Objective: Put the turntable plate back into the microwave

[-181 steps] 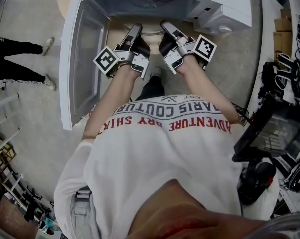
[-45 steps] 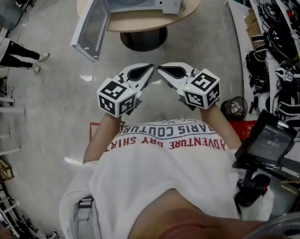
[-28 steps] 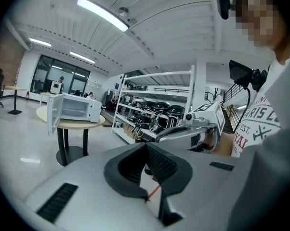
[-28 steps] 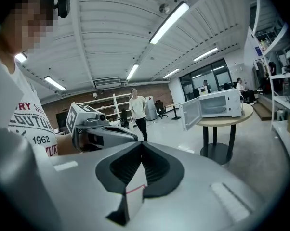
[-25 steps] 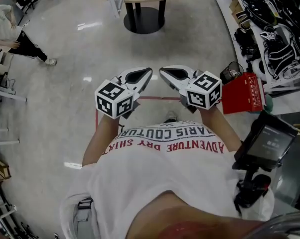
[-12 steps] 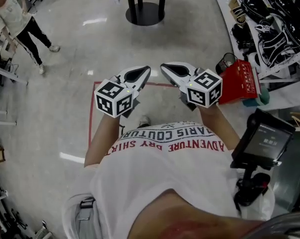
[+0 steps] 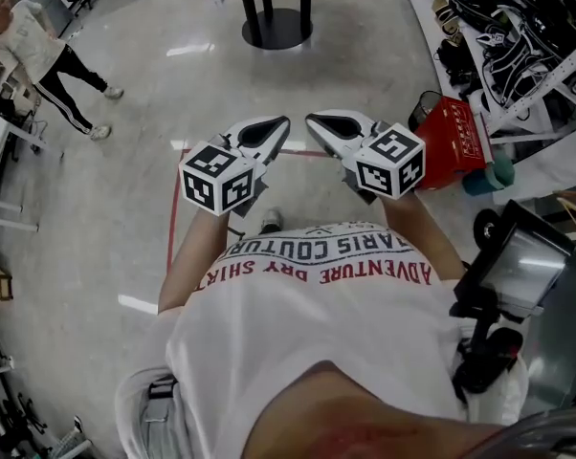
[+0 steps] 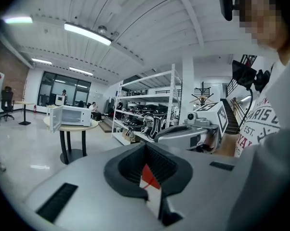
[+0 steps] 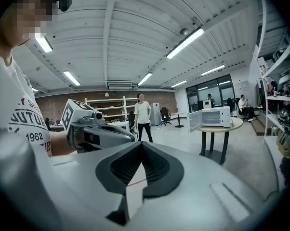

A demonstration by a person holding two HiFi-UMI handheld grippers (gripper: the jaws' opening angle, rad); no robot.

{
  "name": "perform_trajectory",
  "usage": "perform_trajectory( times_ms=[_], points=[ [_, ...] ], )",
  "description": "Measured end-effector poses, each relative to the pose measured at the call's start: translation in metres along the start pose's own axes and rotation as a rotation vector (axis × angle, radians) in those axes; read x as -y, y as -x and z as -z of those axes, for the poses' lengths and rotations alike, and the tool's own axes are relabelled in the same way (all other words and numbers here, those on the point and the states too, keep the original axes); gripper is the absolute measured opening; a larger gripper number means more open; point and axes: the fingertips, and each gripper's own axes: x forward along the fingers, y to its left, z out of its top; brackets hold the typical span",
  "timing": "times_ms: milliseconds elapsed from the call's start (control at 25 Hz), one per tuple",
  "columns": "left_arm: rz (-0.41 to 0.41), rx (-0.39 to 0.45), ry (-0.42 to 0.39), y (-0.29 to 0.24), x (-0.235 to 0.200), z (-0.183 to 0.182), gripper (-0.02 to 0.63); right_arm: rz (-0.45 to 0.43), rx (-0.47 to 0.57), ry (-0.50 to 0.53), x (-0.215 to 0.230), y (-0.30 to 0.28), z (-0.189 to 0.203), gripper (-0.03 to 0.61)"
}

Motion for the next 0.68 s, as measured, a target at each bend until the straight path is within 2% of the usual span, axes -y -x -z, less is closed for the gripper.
perform_trajectory(
  times_ms=[120,240,440,680],
  points=[
    [-0.009,-0.001,-0.017,-0.017,-0.006,-0.027,0.000,-0.010,0.017,-0.010,0.020,0.002,-0.022,0.002],
    [-0.022,-0.008,-0.029,-0.024,-0.003,-0.030,0.000,-0.020,0.028,-0.002,0.026,0.008,-0.026,0.002],
    [-0.016,0.007,-0.053,0.025,0.053,0.010,0.000,-0.008,0.041,0.022,-0.041,0.038,0.007,0.002],
    [-0.041,-0.001,-0.037,0.028,0.061,0.042,0.000,-0.026,0.035,0.021,-0.051,0.044,0.039,0.002]
  ],
)
